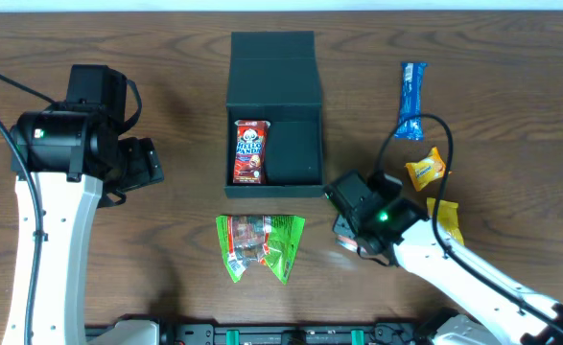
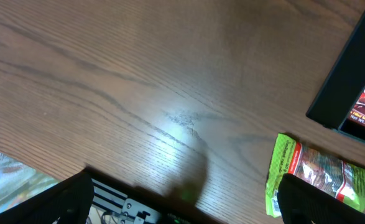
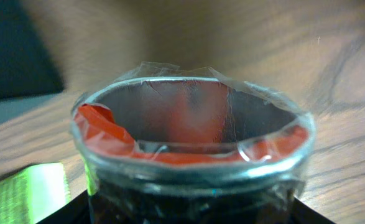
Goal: Pack container
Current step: 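Lift the Pringles can and place it upright inside the black box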
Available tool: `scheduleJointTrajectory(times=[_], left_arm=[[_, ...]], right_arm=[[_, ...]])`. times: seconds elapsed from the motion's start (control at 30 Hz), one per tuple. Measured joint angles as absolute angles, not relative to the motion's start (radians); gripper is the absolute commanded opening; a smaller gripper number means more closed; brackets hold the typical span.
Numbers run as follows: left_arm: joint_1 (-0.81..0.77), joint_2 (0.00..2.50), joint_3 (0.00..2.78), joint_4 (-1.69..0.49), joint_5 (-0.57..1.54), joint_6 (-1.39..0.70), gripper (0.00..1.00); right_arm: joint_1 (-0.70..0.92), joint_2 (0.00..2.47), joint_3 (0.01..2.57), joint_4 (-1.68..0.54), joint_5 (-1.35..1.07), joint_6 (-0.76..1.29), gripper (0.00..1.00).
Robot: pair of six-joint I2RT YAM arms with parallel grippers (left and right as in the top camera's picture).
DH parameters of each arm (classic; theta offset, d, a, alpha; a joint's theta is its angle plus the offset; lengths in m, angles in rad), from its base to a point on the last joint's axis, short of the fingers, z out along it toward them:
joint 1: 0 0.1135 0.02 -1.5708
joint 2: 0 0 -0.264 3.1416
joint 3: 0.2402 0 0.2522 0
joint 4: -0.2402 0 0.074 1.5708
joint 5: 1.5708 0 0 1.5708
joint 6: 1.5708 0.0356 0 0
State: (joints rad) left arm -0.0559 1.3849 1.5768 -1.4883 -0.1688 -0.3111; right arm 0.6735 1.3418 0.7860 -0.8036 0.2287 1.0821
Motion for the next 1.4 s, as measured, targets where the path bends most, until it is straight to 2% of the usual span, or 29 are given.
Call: scheduleJointTrajectory(times=[0.23, 0.53, 0.63, 0.73, 1.1, 1.4], left_arm=[[-0.056, 1.385, 1.577, -1.488, -0.169, -0.311, 0.95], [-0.056, 1.385, 1.577, -1.488, -0.169, -0.311, 0.95], [-0.056, 1.385, 1.577, -1.488, -0.168, -0.311, 0.95], [-0.056, 1.385, 1.577, -1.488, -0.169, -0.311, 0.95], [-0.056, 1.385, 1.577, -1.488, -0.168, -0.311, 0.95], [-0.056, 1.385, 1.577, -1.488, -0.169, -0.314, 0.95]], right_arm=[[0.673, 1.342, 0.960, -0.876, 0.240, 0.944, 0.45], [0.673, 1.342, 1.061, -0.802, 0.244, 0.808, 0.43], [0.673, 1.347, 1.085, -0.771, 0.244, 0.769, 0.39], [0.673, 1.375, 1.113, -0.748, 0.243, 0.740, 0.41], [0.673, 1.659, 1.341, -0.740, 0.224, 0.648, 0.42], [0.673, 1.850, 1.368, -0.656, 0.180, 0.592, 0.42]])
